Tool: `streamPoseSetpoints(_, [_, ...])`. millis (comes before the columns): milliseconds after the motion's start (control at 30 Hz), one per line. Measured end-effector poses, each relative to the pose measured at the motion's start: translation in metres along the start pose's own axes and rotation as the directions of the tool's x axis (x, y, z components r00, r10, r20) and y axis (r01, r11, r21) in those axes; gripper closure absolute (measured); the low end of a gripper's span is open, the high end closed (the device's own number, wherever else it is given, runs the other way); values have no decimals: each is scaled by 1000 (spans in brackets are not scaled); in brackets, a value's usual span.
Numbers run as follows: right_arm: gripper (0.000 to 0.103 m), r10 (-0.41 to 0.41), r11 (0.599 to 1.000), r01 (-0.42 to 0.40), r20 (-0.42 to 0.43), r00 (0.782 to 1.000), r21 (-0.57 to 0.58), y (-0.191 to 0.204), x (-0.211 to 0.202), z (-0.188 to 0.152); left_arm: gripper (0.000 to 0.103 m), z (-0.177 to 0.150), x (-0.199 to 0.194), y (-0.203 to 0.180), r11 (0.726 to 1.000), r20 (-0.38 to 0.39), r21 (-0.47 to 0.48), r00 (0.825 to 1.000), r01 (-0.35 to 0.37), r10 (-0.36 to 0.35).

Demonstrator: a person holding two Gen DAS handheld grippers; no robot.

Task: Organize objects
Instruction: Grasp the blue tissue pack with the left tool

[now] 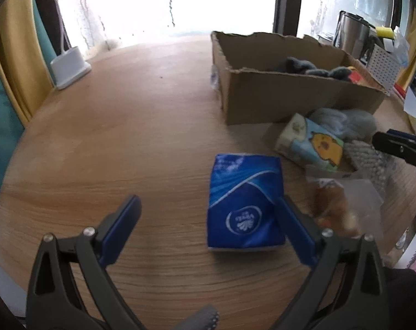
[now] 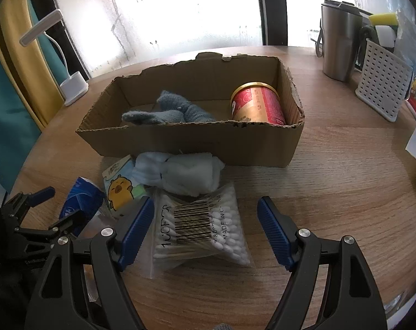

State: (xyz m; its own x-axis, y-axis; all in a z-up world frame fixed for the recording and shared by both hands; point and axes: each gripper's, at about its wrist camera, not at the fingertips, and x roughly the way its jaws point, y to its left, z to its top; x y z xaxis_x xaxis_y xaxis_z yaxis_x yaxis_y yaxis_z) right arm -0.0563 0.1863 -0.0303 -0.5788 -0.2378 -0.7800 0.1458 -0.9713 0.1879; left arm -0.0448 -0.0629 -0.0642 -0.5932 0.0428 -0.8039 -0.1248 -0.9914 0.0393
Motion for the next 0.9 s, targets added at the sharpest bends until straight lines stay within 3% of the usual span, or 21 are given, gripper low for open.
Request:
streamPoseSetpoints(267, [23,6,1000,-6,8,1000,3,0,-3,-1,4,-4,-12,6,999,12,-46,1000,13,-12])
streamPoseSetpoints(567, [23,6,1000,-7,14,1000,12,-5,-7,-2,4,-13,-6,-16,998,-33,54,999,-9,10])
streamPoseSetpoints(700, [23,4,1000,-4,17,1000,26,-9,-6,-2,4,-17,-6,-4,997,-38,40,997,-60,62])
streamPoseSetpoints(900, [23,12,1000,-12,8,1000,25,-9,-3,-2,4,-19,-7,33,984,-41,-65,986,-164,161])
